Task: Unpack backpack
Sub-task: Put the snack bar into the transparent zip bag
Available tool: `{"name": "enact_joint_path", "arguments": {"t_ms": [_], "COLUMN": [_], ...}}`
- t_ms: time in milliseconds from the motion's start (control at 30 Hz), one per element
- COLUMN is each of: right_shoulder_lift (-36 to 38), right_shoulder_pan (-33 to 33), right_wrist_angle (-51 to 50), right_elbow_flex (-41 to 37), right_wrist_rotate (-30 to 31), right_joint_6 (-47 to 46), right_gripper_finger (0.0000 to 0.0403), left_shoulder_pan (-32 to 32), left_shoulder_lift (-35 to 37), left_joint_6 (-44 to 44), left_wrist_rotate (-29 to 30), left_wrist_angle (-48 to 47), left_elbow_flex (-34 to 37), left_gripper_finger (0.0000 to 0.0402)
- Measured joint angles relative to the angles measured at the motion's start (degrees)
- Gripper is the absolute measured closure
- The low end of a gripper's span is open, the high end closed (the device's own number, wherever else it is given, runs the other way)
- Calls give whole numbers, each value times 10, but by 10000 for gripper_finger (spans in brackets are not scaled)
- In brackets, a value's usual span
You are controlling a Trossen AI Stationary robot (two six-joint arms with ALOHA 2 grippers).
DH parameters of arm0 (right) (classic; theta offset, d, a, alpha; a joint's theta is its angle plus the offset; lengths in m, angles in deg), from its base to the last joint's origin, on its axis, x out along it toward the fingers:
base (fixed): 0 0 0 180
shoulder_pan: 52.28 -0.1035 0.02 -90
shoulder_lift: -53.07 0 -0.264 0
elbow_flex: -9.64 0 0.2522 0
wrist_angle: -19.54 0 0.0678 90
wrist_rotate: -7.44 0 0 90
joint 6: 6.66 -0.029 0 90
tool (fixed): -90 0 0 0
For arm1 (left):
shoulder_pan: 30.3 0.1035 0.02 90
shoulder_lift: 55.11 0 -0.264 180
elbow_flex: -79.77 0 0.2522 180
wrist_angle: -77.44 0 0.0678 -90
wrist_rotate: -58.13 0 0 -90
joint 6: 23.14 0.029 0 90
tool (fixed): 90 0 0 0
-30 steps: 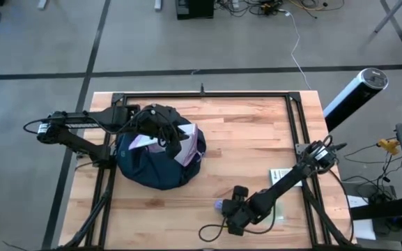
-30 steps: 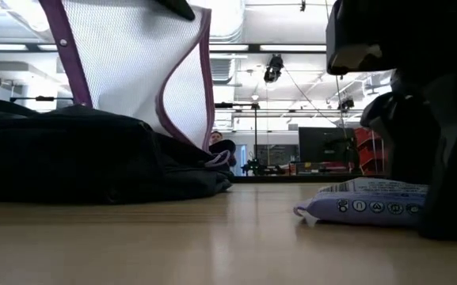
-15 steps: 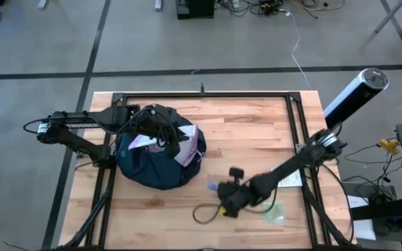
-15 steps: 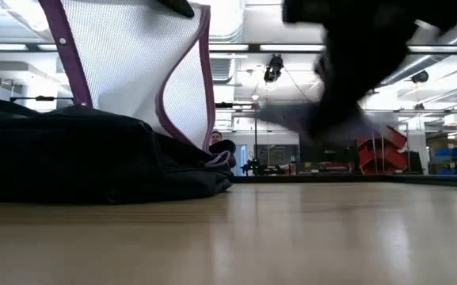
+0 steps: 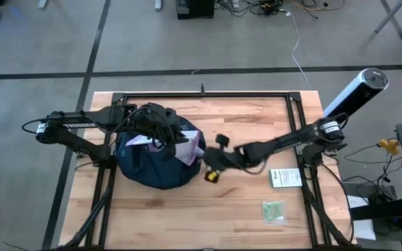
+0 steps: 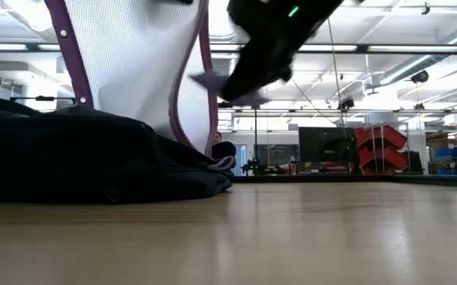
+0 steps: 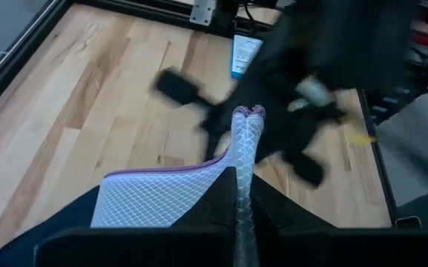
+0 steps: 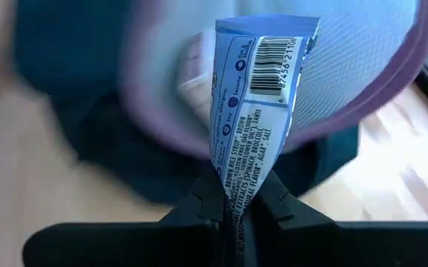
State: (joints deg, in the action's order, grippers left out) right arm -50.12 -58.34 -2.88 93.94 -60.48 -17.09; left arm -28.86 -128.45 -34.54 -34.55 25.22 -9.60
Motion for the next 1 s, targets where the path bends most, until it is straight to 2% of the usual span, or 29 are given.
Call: {"name": "enact_joint_path", "arguments": {"t_ms": [133, 233, 467, 567, 667, 800, 933, 1000], "right_shoulder_lift": [-39, -57, -59, -48, -26, -11, -16, -17], "right_shoulder_pan": [36, 44, 43, 43, 43, 43, 41, 37], "right_wrist_angle": [112, 121, 115, 89, 5, -123, -158, -150], "right_elbow_flex": [13, 33, 39, 39, 41, 41, 39, 39], "right_wrist_rotate": [-79, -119, -116, -116, -107, -84, -86, -84], "right_joint_6": [52, 56, 85, 102, 102, 102, 110, 109], "right_gripper_finger": [379, 332, 191, 150, 127, 133, 182, 235], "left_shoulder_pan": [0, 0, 0, 0, 0, 0, 0, 0], "left_shoulder_lift": [0, 1, 1, 1, 1, 1, 0, 0], "left_joint_6": [17, 19, 36, 45, 51, 54, 60, 60], "left_wrist_rotate": [-4, -11, -11, -11, -11, -11, -10, -11], "left_wrist_angle": [0, -2, -6, -6, -7, -8, -7, -6], "left_elbow_flex": [0, 0, 0, 0, 0, 0, 0, 0], "left_gripper_finger": [402, 402, 402, 402, 402, 402, 402, 402]}}
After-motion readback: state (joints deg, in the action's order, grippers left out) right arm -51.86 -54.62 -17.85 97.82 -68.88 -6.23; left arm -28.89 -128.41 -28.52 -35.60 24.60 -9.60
